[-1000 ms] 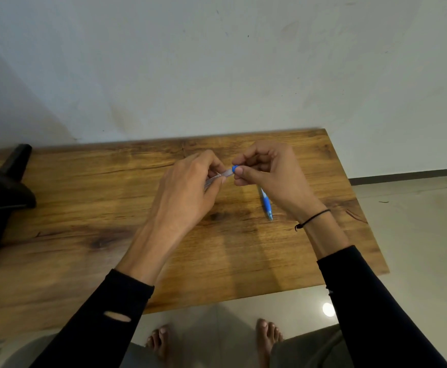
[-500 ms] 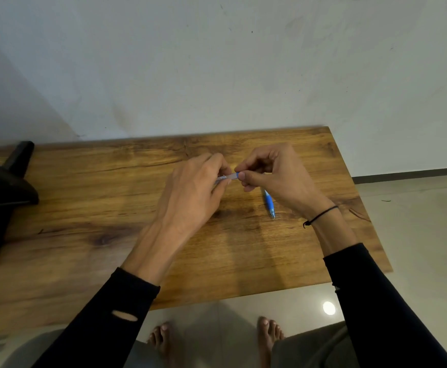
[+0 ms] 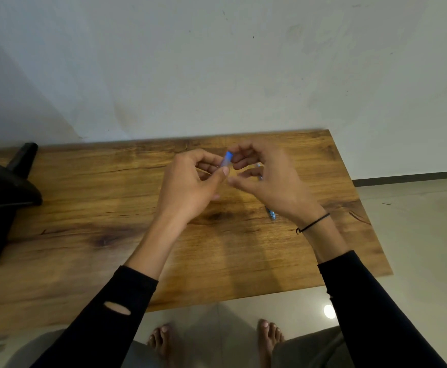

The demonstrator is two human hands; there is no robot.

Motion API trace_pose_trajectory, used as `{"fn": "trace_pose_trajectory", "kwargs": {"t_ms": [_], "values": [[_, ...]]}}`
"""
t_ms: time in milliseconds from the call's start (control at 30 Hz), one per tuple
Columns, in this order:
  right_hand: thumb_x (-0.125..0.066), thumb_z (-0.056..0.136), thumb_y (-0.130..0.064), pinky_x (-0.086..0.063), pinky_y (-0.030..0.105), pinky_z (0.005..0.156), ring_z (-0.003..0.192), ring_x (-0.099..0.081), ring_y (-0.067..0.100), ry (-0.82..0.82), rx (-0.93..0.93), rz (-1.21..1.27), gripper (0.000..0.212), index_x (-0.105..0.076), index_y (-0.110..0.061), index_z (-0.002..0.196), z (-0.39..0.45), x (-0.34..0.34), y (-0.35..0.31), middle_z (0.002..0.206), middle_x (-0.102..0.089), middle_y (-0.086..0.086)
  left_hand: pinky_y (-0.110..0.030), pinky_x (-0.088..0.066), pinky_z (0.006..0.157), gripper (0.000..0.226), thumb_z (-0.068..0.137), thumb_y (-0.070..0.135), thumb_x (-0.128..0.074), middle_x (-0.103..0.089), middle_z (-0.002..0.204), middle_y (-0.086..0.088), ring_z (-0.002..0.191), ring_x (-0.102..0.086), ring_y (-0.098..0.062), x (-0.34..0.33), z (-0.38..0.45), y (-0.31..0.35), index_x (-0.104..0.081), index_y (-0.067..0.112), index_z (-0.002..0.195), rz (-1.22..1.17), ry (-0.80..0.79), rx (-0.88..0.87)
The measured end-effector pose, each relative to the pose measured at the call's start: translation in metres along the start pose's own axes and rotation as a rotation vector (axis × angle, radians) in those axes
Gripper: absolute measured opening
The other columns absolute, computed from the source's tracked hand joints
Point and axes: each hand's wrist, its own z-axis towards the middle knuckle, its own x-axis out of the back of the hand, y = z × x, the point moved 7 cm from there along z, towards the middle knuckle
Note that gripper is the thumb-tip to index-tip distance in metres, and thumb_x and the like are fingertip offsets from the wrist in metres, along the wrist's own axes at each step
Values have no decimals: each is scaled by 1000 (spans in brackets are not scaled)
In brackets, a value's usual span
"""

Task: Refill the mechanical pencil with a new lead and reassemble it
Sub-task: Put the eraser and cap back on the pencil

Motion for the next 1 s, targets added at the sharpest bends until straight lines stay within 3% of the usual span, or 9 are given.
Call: {"fn": "trace_pose_trajectory", "kwargs": {"t_ms": [100, 167, 367, 433, 500, 633, 800, 933, 1000], "values": [[-95, 71, -30, -54, 24, 79, 105, -62, 12, -55, 83, -303, 83, -50, -22, 140, -5, -19, -3, 122, -61, -6, -56, -70, 70, 15, 90, 26, -89, -79, 90, -4, 81, -81, -26, 1, 2, -7, -82, 22, 102, -45, 30, 65], [-93, 69, -31, -52, 28, 84, 112, -57, 13, -66, 153, -440, 91, -43, -22, 144, -8, -27, -6, 129, -54, -7, -57, -70, 74, 16, 89, 28, -90, -80, 91, -6, 82, -82, -32, 0, 3, -8, -82, 21, 102, -81, 40, 86], [-88, 71, -26, -57, 41, 84, 114, -51, 17, -8, 211, -519, 80, -48, -19, 140, -10, -23, -14, 122, -46, -9, -38, -66, 62, 11, 89, 26, -89, -78, 83, -2, 65, -76, -14, -4, 2, -10, -79, 27, 93, -134, 28, 71], [-90, 71, -29, -56, 43, 88, 119, -50, 22, -35, 208, -571, 81, -49, -19, 140, -9, -23, -12, 129, -49, -3, -41, -68, 68, 10, 91, 24, -88, -79, 80, 1, 65, -78, -13, -5, 4, -12, -79, 27, 92, -105, 14, 82], [-94, 66, -35, -49, 44, 96, 123, -44, 25, -80, 169, -666, 88, -50, -23, 141, -9, -22, -4, 134, -48, -1, -44, -69, 75, 8, 92, 22, -86, -79, 76, 4, 65, -76, -11, -7, 4, -15, -79, 27, 91, 10, -28, 85], [-96, 62, -47, -33, 47, 102, 131, -31, 29, -166, 97, -936, 97, -48, -28, 143, -11, -20, 17, 138, -39, 1, -33, -65, 76, 12, 92, 35, -82, -76, 80, 16, 74, -71, 3, -8, -2, -11, -82, 27, 102, 409, -65, -25], [-95, 61, -49, -30, 55, 105, 138, -27, 33, -195, 93, -1012, 97, -48, -26, 143, -9, -25, 35, 143, -36, 4, -36, -65, 78, 9, 96, 37, -78, -75, 87, 17, 82, -71, 0, -10, -3, -10, -78, 31, 104, 497, -24, -105], [-93, 62, -54, -28, 55, 106, 137, -24, 30, -227, 71, -983, 96, -47, -29, 142, -3, -22, 44, 142, -35, 2, -27, -59, 70, 5, 97, 35, -77, -74, 87, 18, 82, -72, -3, -8, -3, -17, -76, 32, 100, 508, 46, -140], [-91, 63, -57, -29, 54, 105, 136, -26, 29, -254, 67, -979, 98, -45, -30, 145, -3, -21, 46, 142, -36, 1, -31, -61, 69, 3, 96, 32, -77, -75, 88, 16, 82, -73, -4, -6, -6, -24, -77, 30, 99, 487, 80, -134]]}}
